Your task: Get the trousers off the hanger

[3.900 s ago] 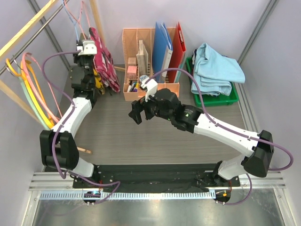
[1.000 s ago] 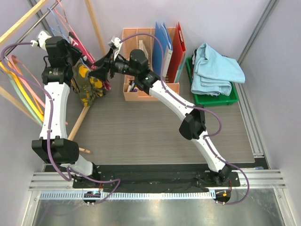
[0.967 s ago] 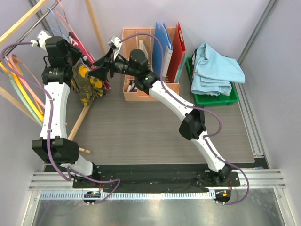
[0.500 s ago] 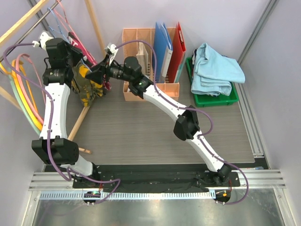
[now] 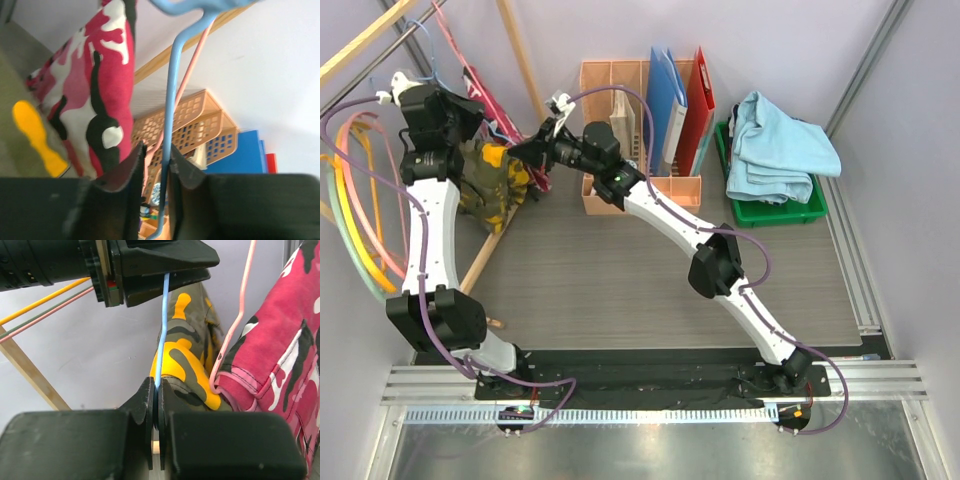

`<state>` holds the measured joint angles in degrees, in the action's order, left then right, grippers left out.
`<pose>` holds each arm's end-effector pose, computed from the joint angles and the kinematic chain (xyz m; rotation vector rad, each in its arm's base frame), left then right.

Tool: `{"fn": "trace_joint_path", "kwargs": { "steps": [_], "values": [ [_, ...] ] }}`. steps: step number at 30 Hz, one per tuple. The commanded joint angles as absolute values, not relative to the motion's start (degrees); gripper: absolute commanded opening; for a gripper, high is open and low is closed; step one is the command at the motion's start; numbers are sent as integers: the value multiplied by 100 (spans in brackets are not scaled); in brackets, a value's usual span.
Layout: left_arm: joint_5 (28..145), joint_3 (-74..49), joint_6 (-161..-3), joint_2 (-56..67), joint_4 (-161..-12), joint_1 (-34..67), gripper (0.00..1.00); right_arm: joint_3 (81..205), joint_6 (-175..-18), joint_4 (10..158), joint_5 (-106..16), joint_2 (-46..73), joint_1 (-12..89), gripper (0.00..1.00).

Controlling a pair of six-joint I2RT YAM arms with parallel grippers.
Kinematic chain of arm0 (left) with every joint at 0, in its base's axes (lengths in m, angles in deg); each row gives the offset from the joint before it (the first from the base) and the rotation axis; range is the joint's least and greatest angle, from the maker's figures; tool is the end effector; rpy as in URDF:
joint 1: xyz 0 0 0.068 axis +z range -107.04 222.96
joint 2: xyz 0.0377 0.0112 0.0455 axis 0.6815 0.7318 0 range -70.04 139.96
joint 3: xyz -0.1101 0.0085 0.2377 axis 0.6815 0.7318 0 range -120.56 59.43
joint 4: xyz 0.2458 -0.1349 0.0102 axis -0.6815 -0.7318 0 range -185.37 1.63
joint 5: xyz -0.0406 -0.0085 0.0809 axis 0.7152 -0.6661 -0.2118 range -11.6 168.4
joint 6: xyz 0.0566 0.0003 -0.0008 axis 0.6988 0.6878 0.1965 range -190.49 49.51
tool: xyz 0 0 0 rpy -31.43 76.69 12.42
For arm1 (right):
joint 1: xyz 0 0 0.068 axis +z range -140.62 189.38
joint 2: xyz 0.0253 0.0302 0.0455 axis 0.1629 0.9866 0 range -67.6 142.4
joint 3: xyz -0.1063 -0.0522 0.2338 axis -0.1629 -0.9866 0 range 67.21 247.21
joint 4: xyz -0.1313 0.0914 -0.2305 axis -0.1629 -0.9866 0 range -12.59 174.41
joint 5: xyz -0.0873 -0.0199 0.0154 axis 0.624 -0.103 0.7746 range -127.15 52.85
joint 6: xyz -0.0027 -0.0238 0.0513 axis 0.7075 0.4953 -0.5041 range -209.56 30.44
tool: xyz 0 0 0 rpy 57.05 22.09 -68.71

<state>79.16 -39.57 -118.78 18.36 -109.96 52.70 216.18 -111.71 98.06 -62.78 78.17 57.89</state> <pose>0.3688 0.0628 0.4526 -0.8593 1.5696 -0.4983 0.3817 0.4575 0.3622 -0.7203 1.2367 1.3200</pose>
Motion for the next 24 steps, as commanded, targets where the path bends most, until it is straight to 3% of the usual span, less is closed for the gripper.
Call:
{"fn": "trace_joint_path", "kwargs": {
  "steps": [1, 9, 24],
  "values": [
    [8113, -3777, -12068, 1671, -10200, 5553, 18, 21874, -11066, 10243, -6247, 7706, 5833, 1],
    [8244, -3145, -11971, 1109, -9840, 5553, 0, 21856, -11215, 10427, -6010, 7786, 5833, 1],
    [9352, -3030, -10320, 775, -9163, 5123, 0, 22005, -11391, 10858, -5113, 8084, 5965, 1]
  ]
}}
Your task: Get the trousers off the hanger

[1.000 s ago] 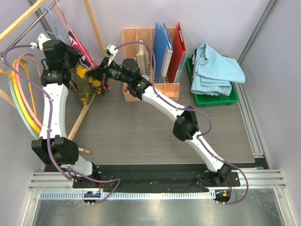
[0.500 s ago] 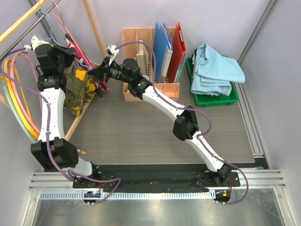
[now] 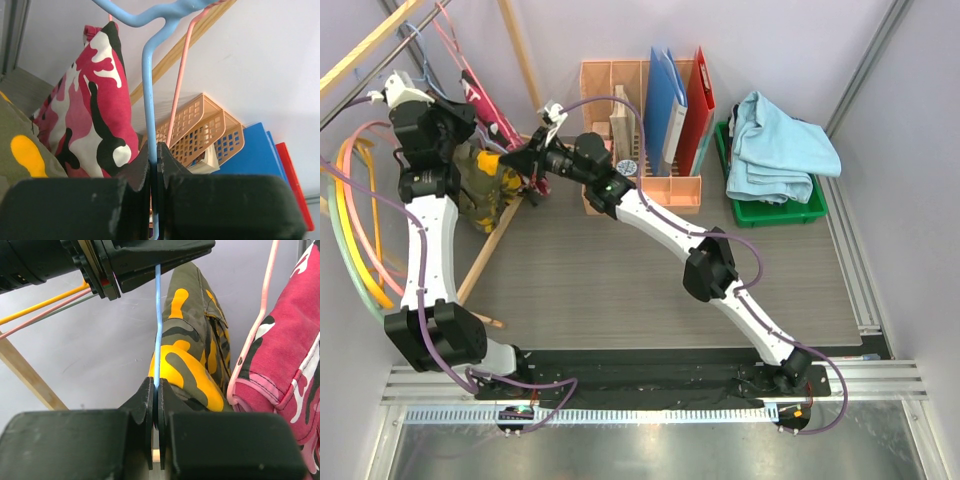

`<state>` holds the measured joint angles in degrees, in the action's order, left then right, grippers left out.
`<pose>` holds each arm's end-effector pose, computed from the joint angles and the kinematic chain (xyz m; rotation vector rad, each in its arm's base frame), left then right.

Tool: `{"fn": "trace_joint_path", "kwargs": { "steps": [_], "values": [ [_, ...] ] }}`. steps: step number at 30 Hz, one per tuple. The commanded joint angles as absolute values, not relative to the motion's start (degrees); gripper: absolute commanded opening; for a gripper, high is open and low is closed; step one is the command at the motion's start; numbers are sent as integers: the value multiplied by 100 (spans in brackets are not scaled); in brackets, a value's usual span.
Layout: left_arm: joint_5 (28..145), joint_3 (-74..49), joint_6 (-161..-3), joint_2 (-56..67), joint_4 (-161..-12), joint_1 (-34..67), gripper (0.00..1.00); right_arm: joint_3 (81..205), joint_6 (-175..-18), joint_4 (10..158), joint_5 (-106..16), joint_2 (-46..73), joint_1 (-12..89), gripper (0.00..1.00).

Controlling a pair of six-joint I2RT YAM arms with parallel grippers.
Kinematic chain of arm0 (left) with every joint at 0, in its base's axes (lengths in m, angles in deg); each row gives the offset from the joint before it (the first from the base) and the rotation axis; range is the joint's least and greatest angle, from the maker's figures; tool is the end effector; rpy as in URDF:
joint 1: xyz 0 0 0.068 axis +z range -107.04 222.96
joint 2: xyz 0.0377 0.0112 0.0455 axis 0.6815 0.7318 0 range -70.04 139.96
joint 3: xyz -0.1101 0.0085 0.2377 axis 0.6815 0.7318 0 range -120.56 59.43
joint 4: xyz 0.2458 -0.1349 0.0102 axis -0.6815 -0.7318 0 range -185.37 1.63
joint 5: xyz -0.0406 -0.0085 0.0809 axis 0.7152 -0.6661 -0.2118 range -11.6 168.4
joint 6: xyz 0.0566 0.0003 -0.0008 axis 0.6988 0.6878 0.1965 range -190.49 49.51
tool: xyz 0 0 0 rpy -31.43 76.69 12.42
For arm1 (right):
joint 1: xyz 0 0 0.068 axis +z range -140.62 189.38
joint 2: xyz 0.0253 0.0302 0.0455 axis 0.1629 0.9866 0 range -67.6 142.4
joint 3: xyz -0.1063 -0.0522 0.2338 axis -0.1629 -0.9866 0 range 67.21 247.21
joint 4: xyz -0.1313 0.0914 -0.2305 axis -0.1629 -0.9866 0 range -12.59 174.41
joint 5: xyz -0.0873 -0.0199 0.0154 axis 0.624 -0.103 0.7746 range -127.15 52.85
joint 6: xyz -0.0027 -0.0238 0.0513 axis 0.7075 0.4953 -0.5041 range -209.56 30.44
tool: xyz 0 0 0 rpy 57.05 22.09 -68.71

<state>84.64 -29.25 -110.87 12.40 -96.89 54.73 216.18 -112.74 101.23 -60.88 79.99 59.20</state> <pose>0.3505 0.0686 0.4483 -0.6392 1.5003 -0.4727 0.3762 0.4702 0.3498 -0.6920 1.2232 1.3366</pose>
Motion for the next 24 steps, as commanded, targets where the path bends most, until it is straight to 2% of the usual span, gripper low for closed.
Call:
{"fn": "trace_joint_path", "kwargs": {
  "steps": [1, 8, 16, 24],
  "values": [
    [9335, -3004, -10240, 740, -9171, 5079, 0, 22049, -11382, 10858, -5043, 8110, 5982, 1],
    [9159, -2635, -9712, 318, -9049, 4771, 0, 22058, -11347, 10893, -4674, 8163, 6009, 1],
    [9501, -2362, -9588, 212, -8882, 4683, 0, 21980, -11250, 10814, -4621, 8015, 6009, 1],
    [10116, -2301, -10283, 107, -8864, 4692, 0, 20735, -11092, 10867, -4910, 7163, 6009, 1]
  ]
}}
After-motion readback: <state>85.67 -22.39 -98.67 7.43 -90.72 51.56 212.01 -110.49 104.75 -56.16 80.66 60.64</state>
